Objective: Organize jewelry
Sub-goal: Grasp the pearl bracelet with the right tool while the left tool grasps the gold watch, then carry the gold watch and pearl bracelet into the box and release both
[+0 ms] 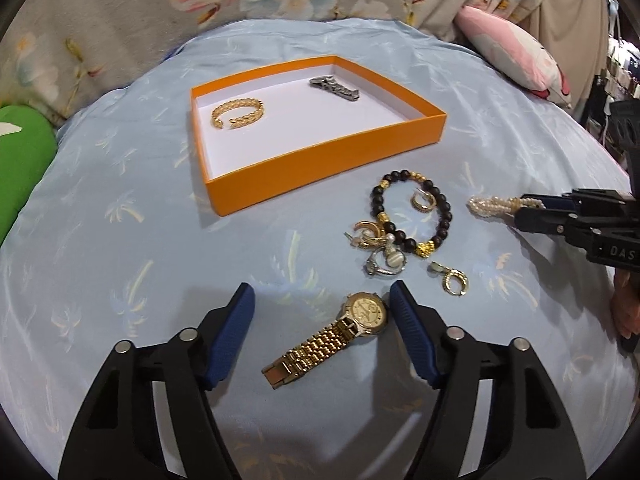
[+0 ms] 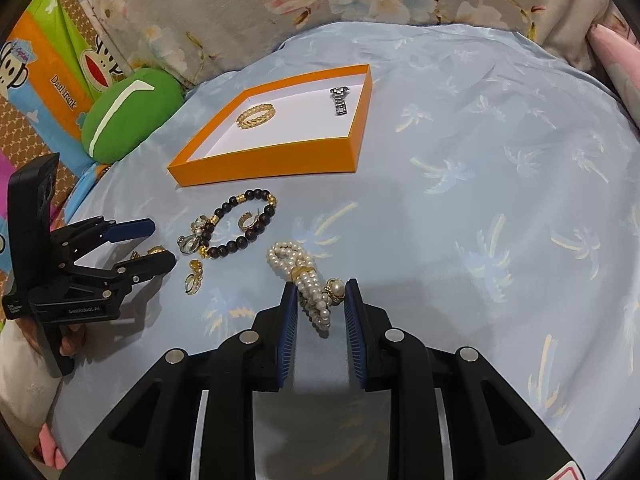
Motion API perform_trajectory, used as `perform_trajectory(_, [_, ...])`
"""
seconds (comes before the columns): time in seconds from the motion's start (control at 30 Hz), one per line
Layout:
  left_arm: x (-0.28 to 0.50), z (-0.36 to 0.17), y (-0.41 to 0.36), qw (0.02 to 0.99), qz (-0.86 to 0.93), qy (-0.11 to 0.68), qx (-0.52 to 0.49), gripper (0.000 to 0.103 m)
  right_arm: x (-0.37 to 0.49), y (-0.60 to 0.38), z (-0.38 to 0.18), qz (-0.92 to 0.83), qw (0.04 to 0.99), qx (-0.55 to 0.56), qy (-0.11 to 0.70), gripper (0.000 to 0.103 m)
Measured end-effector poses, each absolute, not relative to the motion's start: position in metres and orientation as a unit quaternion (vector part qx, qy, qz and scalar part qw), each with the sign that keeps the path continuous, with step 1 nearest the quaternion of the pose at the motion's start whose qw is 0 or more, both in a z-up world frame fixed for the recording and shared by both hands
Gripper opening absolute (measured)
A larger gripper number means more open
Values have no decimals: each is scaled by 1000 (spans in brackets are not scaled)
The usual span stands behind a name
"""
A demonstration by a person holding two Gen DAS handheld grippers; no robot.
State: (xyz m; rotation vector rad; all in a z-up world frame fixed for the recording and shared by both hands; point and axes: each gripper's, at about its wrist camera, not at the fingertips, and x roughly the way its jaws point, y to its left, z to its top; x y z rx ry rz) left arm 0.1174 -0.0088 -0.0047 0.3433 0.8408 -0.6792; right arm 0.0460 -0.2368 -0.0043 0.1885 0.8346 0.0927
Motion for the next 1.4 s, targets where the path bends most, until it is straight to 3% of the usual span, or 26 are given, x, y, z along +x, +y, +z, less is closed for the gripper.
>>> perform_trajectory(0.33, [90, -4, -10, 860, -291, 392, 151, 23, 46, -236, -4, 39, 909, 94, 404, 24])
perform_trajectory(0.87, [67, -3, -8, 900, -136, 411, 47, 23, 39, -227, -5, 3, 912, 106, 397, 24])
perform_trajectory(0.97, [68, -3, -5, 900, -139, 411, 38, 24, 40, -225, -4, 4, 914, 99, 394, 29])
perform_trajectory(1.03, [69, -3, -3, 900, -143, 411, 34, 24, 41, -226, -3, 0, 915, 100, 390, 38])
perform_trajectory(1.17, [68, -2, -3, 900, -145, 409, 36, 35, 45, -227, -3, -1, 914, 100, 394, 41])
perform_trajectory(1.23, [68, -2, -2, 900, -148, 409, 32, 35, 45, -225, -3, -1, 914, 97, 395, 37])
perform_trajectory(1.27, [68, -2, -1, 900, -147, 409, 30, 34, 45, -225, -4, 5, 913, 98, 397, 26])
perform_trajectory(1.33, [68, -2, -1, 899, -151, 410, 29, 33, 45, -224, -4, 3, 913, 99, 395, 25])
perform_trajectory(1.4, [68, -2, -3, 898, -156, 409, 32, 22, 43, -223, -3, 4, 916, 98, 390, 22])
